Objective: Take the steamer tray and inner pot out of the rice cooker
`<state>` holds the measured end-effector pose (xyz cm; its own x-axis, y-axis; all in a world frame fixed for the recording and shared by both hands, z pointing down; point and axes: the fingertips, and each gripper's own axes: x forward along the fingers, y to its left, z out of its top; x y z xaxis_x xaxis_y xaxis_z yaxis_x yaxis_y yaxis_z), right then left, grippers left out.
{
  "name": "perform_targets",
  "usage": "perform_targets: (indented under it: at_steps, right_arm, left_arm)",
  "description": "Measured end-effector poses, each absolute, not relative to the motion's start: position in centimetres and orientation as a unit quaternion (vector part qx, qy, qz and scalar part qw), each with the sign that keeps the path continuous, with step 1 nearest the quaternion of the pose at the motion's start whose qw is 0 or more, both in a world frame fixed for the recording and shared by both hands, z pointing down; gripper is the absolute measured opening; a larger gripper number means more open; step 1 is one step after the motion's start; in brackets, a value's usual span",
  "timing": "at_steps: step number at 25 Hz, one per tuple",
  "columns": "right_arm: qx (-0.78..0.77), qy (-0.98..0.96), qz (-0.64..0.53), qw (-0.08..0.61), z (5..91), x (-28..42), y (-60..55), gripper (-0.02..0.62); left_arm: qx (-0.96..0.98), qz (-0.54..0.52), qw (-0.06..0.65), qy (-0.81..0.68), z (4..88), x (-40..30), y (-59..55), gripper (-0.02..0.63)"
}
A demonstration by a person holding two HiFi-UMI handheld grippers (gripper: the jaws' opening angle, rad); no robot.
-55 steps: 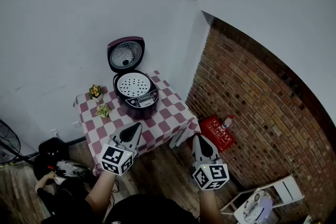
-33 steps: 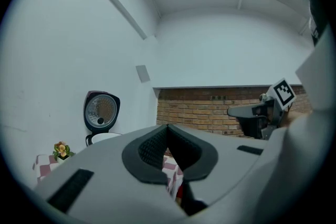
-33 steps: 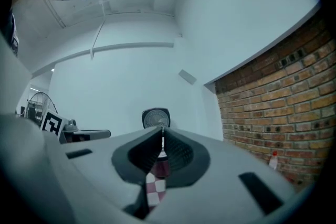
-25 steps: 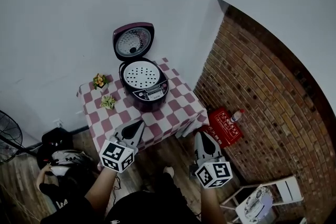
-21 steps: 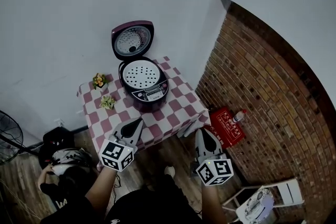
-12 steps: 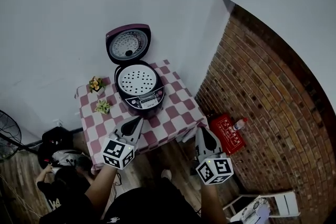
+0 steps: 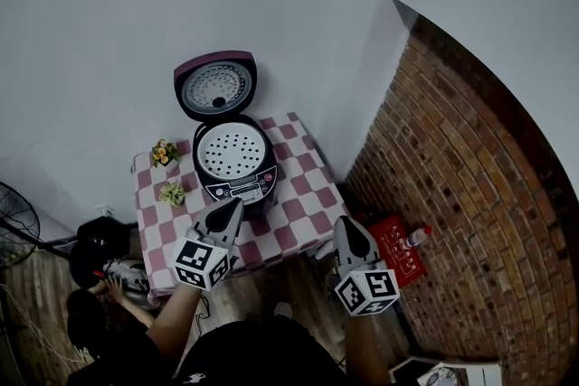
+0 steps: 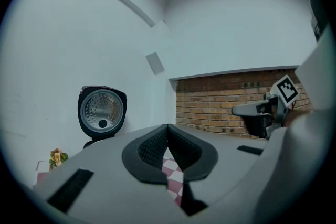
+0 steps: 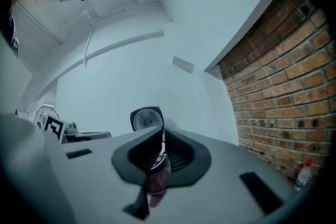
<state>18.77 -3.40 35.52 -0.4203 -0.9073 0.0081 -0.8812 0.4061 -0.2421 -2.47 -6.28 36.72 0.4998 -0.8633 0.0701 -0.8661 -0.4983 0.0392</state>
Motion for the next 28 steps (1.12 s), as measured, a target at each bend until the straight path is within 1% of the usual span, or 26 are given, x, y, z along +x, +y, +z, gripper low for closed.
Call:
perform_targets:
  at_steps: [12, 18, 28]
  right_arm:
    - [-0.471, 0.872, -0.121, 0.063, 37.3, 20.1, -10.3, 0.005]
    - [-0.428, 0.892, -0.136, 0.055, 38.6, 18.0, -12.2, 0.005]
    - [-0.348, 0.923, -0.159, 0.041, 39.2, 11.1, -14.1, 0.005]
  left_arm:
    - [0.834, 0.039, 0.043, -0.549, 38.0, -0.6, -10.3, 0.003]
    - [0.812, 0.051, 0.060, -0.579, 39.2, -1.9, -10.2, 0.003]
    - [0.775, 0.060, 0.075, -0.624, 40.1, -6.1, -10.2, 0.003]
